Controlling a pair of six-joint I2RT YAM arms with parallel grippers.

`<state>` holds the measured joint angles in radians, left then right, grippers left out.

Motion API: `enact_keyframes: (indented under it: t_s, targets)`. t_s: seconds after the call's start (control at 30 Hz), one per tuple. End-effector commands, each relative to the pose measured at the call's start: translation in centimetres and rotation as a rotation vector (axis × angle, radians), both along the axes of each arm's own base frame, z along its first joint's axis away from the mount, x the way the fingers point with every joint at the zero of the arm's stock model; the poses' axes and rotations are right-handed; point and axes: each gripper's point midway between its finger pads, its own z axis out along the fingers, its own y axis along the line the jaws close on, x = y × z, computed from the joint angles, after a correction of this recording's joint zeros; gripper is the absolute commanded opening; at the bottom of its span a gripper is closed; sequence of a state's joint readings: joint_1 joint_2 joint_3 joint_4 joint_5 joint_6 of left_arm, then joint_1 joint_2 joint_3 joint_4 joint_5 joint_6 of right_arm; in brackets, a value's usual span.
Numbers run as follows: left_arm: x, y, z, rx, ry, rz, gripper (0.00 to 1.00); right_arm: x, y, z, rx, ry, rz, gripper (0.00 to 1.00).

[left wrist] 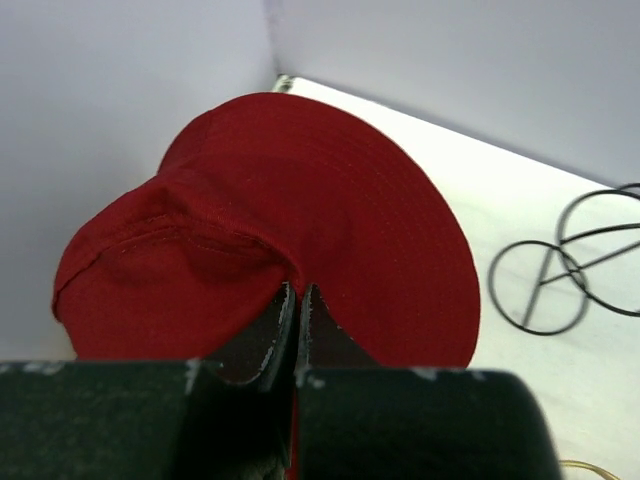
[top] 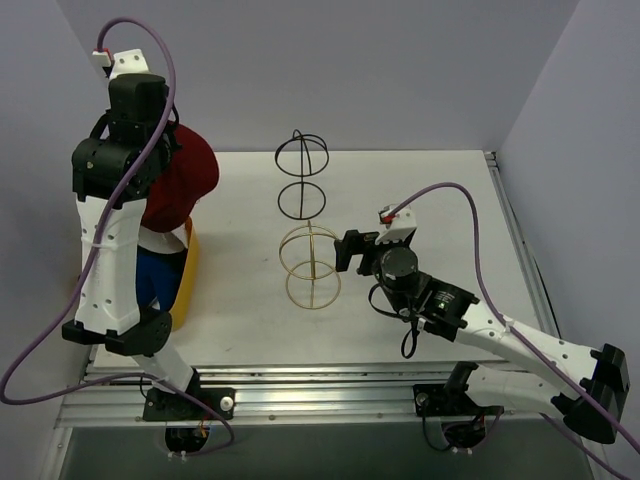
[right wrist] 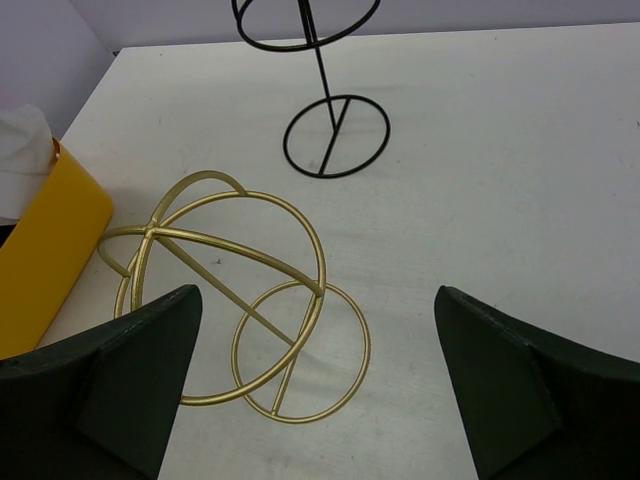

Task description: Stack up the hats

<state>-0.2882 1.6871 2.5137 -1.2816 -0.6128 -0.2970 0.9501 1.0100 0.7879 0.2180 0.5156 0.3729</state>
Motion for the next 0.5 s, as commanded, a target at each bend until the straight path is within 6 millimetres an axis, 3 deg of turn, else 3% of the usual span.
enact_keyframes:
  t_s: [0.0, 0.07, 0.47]
  targets:
    - [-3.3, 4.2, 2.2, 0.111, -0.041, 0.168, 0.02, 0.3, 0.2, 2.3, 0.035, -0.031, -0.009, 0.97]
    - [-4.8, 5.3, 3.7, 0.121, -0.095, 0.208, 0.02, 0.2, 0.2, 2.4, 0.038, -0.032, -0.004, 0.97]
    - [-12.7, 9.0, 7.9, 0.134, -0.22, 0.316, 0.03, 0.5, 0.1, 1.8, 0.02, -0.028, -0.022, 0.97]
